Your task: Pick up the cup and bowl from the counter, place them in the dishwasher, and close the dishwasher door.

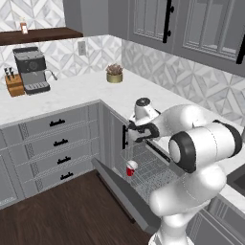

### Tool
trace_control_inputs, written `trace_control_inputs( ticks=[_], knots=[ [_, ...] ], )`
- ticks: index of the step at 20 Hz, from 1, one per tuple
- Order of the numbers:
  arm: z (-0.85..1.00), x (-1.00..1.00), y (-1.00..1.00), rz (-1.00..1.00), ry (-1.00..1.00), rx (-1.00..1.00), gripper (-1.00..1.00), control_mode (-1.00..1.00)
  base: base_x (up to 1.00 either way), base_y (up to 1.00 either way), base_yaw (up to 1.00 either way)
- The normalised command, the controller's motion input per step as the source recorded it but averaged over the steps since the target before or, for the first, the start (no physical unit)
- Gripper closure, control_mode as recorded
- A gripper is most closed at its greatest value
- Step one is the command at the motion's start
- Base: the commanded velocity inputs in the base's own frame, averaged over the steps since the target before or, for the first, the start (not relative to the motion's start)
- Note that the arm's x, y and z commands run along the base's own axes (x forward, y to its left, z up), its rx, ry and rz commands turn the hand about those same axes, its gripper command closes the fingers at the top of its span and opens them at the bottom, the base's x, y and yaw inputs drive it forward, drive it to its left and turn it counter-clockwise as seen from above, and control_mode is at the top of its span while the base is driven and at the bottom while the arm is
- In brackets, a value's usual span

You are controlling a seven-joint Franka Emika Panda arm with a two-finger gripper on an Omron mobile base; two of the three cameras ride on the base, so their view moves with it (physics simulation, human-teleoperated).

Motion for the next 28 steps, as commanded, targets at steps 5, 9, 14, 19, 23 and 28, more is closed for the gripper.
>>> trace_control_inputs(
  ticks=[5,9,14,19,23,28],
  knots=[
    [0.73,-0.21,-0.66,-0.04,0.11,0.04,-1.00,-1.00,0.00,0.00,0.00],
    [0.11,-0.74,-0.81,0.02,0.10,0.12,-1.00,-1.00,0.00,0.00,0.00],
    [0.10,-0.94,-0.63,0.04,-0.05,0.03,-1.00,-1.00,0.00,0.00,0.00],
    [0.00,-0.28,-0.58,0.02,0.00,0.01,-1.00,-1.00,0.00,0.00,0.00],
    [0.09,0.00,-0.62,0.02,0.00,0.08,-1.00,-1.00,0.00,0.00,0.00],
    [0.01,0.02,-0.57,0.07,0.03,0.09,-1.00,-1.00,0.00,0.00,0.00]
  ],
)
